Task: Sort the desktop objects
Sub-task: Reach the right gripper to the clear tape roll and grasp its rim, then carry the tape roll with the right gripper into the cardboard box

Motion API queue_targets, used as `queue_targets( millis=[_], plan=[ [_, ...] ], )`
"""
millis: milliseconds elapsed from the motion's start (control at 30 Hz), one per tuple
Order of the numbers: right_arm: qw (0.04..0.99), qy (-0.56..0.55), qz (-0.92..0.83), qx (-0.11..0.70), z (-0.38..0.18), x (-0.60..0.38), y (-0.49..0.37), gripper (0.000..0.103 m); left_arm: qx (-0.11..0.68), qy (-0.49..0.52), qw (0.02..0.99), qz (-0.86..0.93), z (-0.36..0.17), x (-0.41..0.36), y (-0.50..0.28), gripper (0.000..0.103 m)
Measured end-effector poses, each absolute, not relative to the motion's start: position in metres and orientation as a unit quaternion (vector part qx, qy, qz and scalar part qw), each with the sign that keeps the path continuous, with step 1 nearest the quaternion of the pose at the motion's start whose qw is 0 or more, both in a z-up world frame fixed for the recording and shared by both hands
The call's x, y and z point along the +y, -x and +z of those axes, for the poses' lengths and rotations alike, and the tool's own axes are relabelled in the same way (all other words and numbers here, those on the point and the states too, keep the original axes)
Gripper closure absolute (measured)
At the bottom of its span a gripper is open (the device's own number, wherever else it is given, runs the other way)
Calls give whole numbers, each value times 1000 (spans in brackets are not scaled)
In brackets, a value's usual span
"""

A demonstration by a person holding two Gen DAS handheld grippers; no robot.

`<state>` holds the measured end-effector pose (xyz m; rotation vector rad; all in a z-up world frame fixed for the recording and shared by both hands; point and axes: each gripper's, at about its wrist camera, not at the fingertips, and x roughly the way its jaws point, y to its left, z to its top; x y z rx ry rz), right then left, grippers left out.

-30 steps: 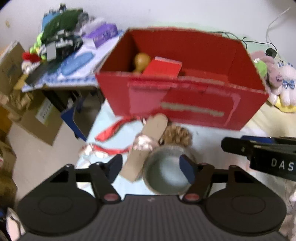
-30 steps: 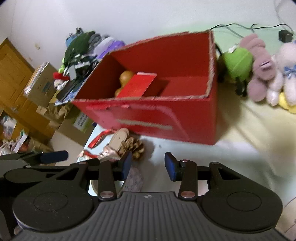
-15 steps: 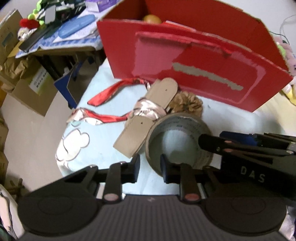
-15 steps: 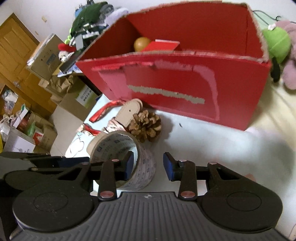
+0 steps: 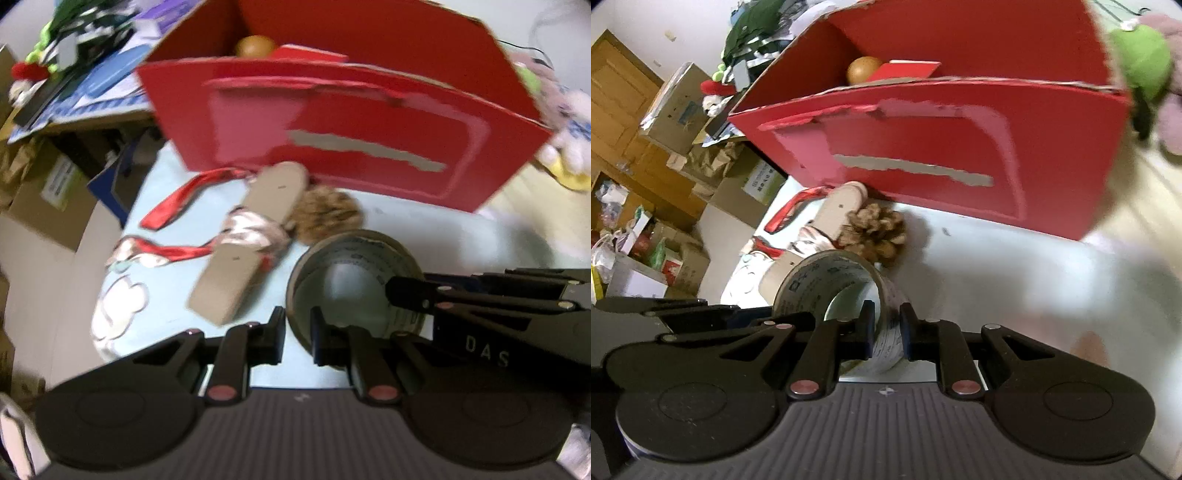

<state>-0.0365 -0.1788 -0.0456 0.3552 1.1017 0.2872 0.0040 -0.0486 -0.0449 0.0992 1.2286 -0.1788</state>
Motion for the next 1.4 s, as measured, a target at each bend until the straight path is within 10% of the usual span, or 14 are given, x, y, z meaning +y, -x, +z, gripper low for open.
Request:
queue_targets(
  millis=[1400],
  plan=[
    [892,-223,-40,391,44,-327,93,87,446,-143,838,-279,54,-200,-6,94]
  ],
)
